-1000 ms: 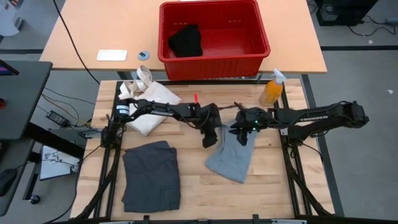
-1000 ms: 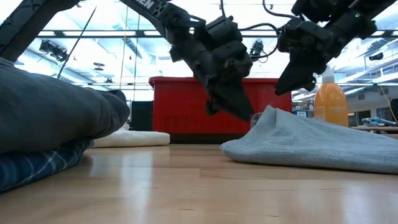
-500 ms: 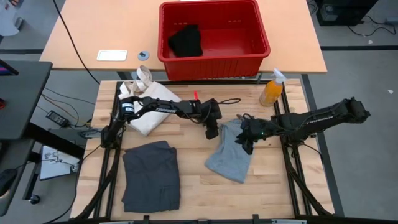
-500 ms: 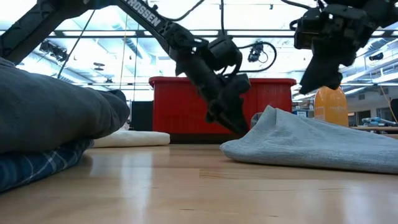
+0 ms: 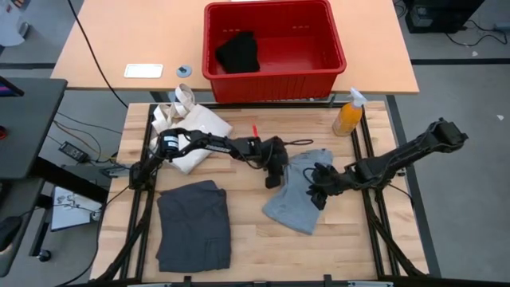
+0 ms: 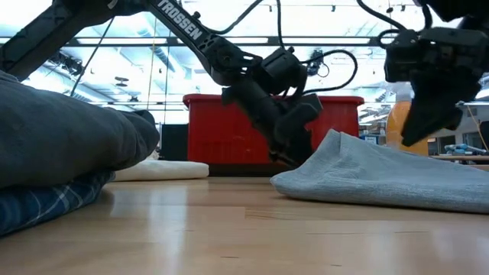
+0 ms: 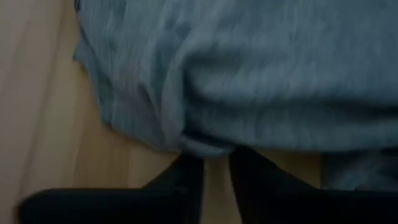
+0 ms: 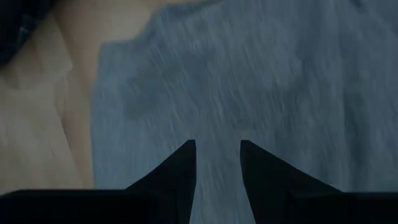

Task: Fold Laundry from Bin
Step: Fold the light gray t-shirt

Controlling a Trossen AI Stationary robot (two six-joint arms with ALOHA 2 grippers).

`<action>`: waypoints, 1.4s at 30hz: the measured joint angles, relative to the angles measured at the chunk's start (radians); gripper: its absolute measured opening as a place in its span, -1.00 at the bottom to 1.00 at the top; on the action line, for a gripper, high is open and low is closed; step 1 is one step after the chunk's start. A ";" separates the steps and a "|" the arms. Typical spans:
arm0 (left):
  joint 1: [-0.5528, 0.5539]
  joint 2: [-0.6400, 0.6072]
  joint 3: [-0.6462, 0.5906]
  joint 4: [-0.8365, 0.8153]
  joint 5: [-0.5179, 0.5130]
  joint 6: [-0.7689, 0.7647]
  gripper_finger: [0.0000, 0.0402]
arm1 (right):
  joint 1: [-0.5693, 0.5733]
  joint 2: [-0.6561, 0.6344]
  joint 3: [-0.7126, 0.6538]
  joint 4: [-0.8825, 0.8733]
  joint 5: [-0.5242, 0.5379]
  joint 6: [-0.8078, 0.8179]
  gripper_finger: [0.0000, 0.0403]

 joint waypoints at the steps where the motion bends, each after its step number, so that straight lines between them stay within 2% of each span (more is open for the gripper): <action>1: -0.001 0.000 0.000 0.011 -0.006 -0.001 -0.73 | 0.009 0.003 -0.008 0.004 0.000 0.014 -0.34; 2: 0.000 0.000 0.000 0.020 -0.015 -0.002 -0.84 | 0.017 0.003 -0.017 0.004 0.000 0.030 -0.34; 4: 0.010 0.000 0.000 0.042 -0.046 -0.013 -0.95 | 0.032 0.003 -0.045 0.030 0.001 0.052 -0.34; 7: 0.032 0.000 0.000 0.055 -0.130 -0.027 -0.96 | 0.050 0.003 -0.081 0.059 -0.001 0.082 -0.34; 14: 0.074 0.000 0.000 0.082 -0.162 -0.036 -0.98 | 0.072 0.003 -0.128 0.106 -0.003 0.142 -0.34; 18: 0.074 0.000 0.000 0.073 -0.280 -0.036 -0.98 | 0.073 0.003 -0.128 0.116 -0.003 0.145 -0.34; 23: 0.080 0.000 0.000 0.053 -0.302 -0.014 -0.95 | 0.073 0.003 -0.128 0.116 0.000 0.167 -0.34; 29: 0.079 0.000 0.000 0.039 -0.305 0.102 -0.83 | 0.070 0.003 -0.128 0.115 -0.003 0.170 -0.34; 33: 0.079 -0.022 0.008 -0.015 -0.305 0.113 -0.65 | 0.061 -0.004 -0.128 0.113 -0.012 0.193 -0.34; 40: 0.078 -0.130 0.015 -0.155 -0.304 0.073 -0.24 | 0.055 -0.060 -0.128 0.104 -0.007 0.249 -0.34; 42: 0.071 -0.161 0.015 -0.165 -0.252 0.001 -0.17 | 0.053 -0.082 -0.128 0.102 0.007 0.250 -0.34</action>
